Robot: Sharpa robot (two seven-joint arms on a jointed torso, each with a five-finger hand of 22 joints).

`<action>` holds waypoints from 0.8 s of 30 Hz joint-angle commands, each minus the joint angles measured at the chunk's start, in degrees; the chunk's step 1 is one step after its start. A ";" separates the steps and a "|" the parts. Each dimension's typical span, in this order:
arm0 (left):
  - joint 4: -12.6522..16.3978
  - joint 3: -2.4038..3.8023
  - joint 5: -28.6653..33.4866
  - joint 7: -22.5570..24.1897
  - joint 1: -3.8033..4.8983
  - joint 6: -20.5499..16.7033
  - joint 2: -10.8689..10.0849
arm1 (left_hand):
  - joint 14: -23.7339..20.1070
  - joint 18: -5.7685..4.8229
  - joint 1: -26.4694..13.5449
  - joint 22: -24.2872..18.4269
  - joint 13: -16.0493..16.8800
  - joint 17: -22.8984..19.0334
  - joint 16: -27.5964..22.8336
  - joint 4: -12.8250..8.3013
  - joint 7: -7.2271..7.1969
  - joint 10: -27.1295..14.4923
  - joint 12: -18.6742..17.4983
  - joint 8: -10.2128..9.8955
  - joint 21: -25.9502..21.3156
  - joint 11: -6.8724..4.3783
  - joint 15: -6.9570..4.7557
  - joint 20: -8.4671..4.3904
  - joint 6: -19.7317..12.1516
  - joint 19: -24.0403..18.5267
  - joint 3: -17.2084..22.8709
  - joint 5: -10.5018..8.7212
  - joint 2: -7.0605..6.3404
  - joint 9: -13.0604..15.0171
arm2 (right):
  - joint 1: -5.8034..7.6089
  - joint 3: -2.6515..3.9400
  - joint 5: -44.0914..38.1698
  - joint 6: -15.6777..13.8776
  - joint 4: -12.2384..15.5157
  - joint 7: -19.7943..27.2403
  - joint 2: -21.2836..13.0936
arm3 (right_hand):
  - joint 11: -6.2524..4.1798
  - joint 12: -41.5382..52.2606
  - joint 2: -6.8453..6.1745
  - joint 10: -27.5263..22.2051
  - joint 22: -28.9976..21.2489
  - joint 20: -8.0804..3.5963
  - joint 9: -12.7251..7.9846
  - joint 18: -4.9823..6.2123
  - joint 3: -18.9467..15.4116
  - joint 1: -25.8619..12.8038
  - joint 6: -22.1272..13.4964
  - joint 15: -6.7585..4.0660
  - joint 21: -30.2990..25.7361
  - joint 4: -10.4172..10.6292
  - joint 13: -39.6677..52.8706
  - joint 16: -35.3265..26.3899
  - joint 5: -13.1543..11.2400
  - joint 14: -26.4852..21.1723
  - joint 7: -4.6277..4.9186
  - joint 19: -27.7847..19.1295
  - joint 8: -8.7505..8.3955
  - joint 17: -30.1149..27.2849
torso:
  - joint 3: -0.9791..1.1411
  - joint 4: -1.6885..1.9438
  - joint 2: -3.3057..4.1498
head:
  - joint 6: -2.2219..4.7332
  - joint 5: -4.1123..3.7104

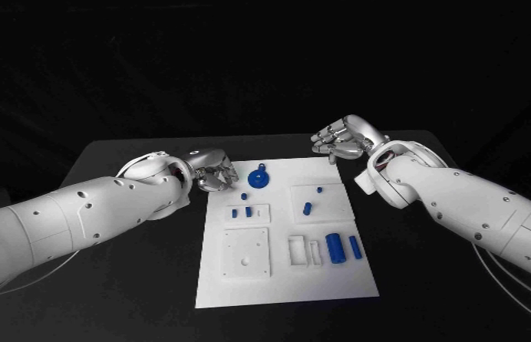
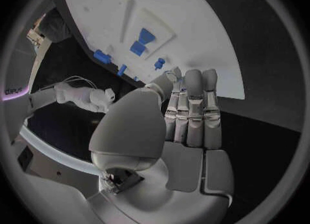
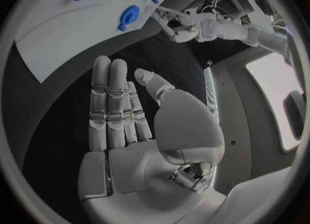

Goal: Assemble the parts on the task board

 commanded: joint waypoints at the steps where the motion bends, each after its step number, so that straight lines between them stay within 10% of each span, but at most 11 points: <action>1: 0.76 0.59 14.38 2.83 0.17 -4.84 -0.73 | -0.54 -0.15 -0.68 -0.15 0.06 -1.09 -2.50 0.34 0.27 0.28 -0.02 0.11 -1.52 -0.10 0.02 -0.05 -0.86 -0.78 -0.97 0.16 0.61 -0.04 | -0.05 0.01 -15.47 7.18 0.36 -4.23 -0.12 | -0.08 -0.13 -0.21 0.68 4.09 0.08 0.03 1.49 1.36 -0.80 0.89 -0.34 3.70 -0.41 -0.01 4.21 -1.23 0.61 -0.17 -1.48 -0.05 4.19 | 0.08 -0.05 0.03 | 0.38 -0.68; 8: 2.54 1.63 33.49 7.04 0.51 -7.94 -2.31 | -4.09 -0.76 -1.74 -5.41 -0.01 -6.73 -15.79 1.05 0.91 -5.54 -0.01 0.14 -8.91 1.98 2.06 1.62 -1.26 -4.57 -1.72 -0.16 0.44 -0.05 | -0.40 -0.04 -26.74 10.38 1.35 -7.84 -0.37 | -0.15 -0.11 -0.74 0.04 7.94 0.21 -0.02 1.42 1.64 -0.93 1.93 -0.21 5.77 0.64 0.00 7.57 -3.65 0.10 -0.48 -2.00 -0.01 7.19 | -0.03 -0.08 0.00 | 0.70 -1.38; 17: 4.22 1.97 47.14 10.90 0.62 -8.26 -3.70 | -2.65 -0.56 -2.07 -26.50 -0.07 -16.57 -48.34 2.02 0.93 -11.12 0.02 0.23 -16.68 4.13 6.81 6.77 -1.58 -10.38 -4.77 -0.46 1.23 -0.03 | -1.14 -0.48 -34.03 14.69 3.48 -12.11 -0.99 | 0.59 -0.10 -3.54 -2.66 9.83 0.95 -0.06 1.59 -1.18 -0.46 -0.11 0.55 4.17 4.37 0.01 9.50 -6.80 -0.30 -0.20 -0.92 -0.02 8.08 | -0.09 -0.06 0.01 | 1.00 -1.80; 24: 4.92 2.01 49.51 12.24 0.62 -7.37 -4.18 | -5.51 -0.76 -1.33 -39.71 -0.09 -17.54 -51.19 1.39 0.58 -11.28 0.00 0.23 -16.69 4.10 8.24 8.17 -1.87 -10.98 -9.26 -1.05 1.65 -0.06 | -1.63 -1.09 -36.52 15.45 5.11 -13.79 -1.30 | 0.80 -0.10 -4.64 -3.24 11.87 1.21 -0.08 1.93 -2.35 1.13 -1.00 0.78 3.22 6.79 0.02 11.55 -8.65 -0.41 0.14 0.18 -0.03 8.51 | -0.15 -0.02 -0.02 | 1.06 -2.03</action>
